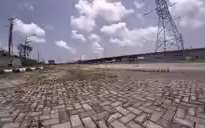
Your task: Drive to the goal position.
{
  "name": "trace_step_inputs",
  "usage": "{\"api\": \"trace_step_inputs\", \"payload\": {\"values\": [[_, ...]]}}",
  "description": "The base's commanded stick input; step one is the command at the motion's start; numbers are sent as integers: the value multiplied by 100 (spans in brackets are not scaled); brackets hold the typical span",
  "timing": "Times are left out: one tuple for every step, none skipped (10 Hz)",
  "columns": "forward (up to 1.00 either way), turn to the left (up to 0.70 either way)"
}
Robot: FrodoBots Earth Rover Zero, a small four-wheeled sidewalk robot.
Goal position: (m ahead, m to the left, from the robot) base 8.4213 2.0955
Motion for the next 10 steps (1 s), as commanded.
{"api": "trace_step_inputs", "payload": {"values": [[100, 0], [100, 0], [100, 17], [100, 40], [100, 40], [100, 40], [100, 40], [100, 40], [100, 36], [100, 22]]}}
